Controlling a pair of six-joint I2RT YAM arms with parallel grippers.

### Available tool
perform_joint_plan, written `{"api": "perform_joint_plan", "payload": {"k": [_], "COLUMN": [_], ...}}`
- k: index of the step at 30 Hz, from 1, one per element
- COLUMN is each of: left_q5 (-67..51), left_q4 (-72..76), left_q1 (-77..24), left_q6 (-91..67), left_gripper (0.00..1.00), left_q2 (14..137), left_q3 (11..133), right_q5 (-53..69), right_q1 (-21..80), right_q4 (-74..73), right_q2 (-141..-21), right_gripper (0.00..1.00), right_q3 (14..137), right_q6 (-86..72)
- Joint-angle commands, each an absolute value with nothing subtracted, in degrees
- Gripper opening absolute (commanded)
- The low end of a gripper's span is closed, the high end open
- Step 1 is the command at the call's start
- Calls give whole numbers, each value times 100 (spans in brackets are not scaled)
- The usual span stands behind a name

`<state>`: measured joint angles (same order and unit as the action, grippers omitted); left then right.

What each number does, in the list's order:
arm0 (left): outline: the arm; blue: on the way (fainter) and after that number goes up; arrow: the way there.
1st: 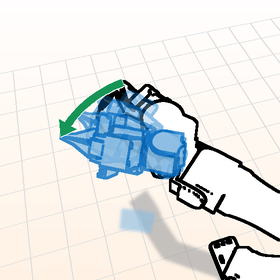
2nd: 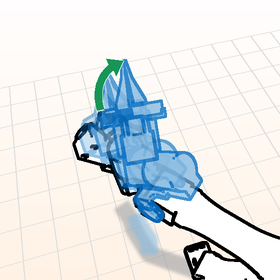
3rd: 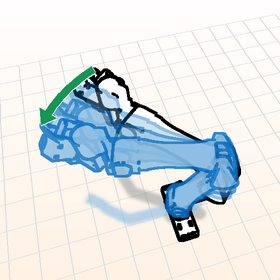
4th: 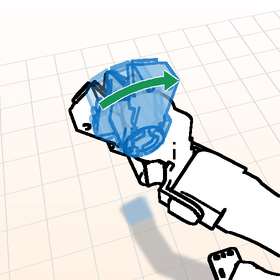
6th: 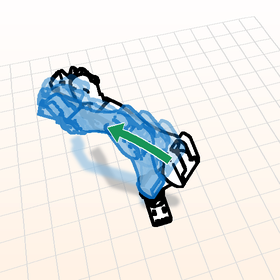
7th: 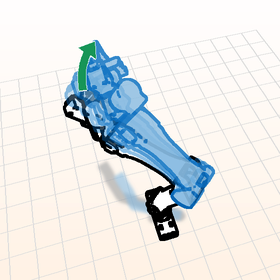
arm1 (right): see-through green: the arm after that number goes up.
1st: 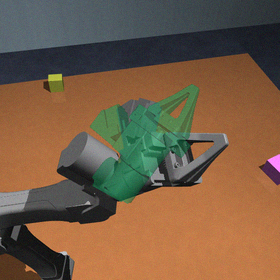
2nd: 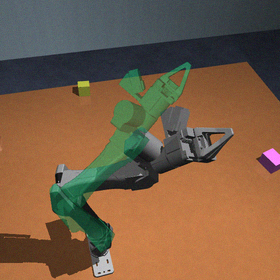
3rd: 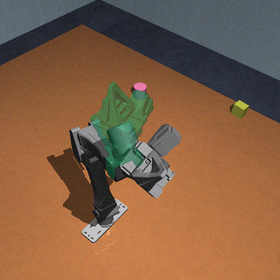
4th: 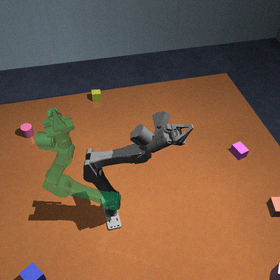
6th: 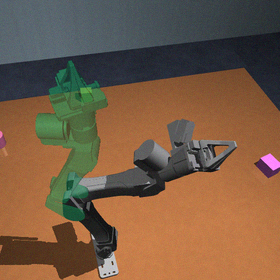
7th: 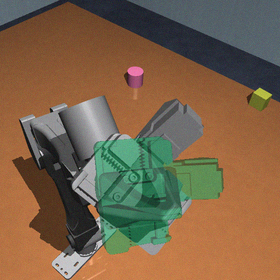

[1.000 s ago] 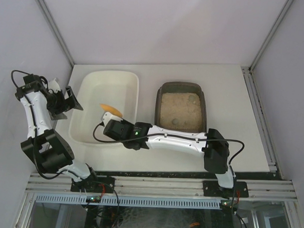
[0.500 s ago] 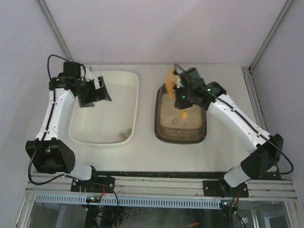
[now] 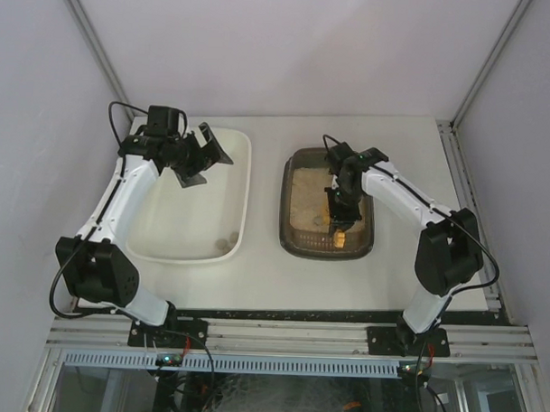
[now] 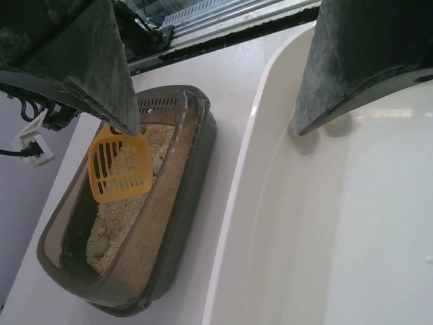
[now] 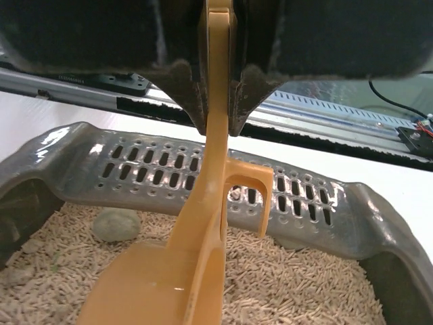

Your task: Clean the litter box

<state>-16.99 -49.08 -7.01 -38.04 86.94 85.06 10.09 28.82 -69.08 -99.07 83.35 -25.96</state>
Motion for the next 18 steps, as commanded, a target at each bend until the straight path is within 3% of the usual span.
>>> {"api": "perform_joint_plan", "payload": {"k": [1, 9, 18], "left_q5": [-1528, -1354, -1274], "left_q4": [-4500, -4138, -3986], "left_q1": [-757, -767, -790], "left_q6": [-4126, -4056, -4029], "left_gripper": [100, 100, 100], "left_q2": [8452, 8096, 7919], "left_q3": [8437, 7870, 7618], "right_q5": [807, 332, 1901], "right_q1": [2717, 2561, 2484], "right_q4": [-7300, -7593, -7258], "right_q2": [-9975, -9703, -9752], "right_gripper": [0, 0, 0], "right_q3": [8573, 8781, 8122], "right_q6": [-2844, -2849, -2587]}}
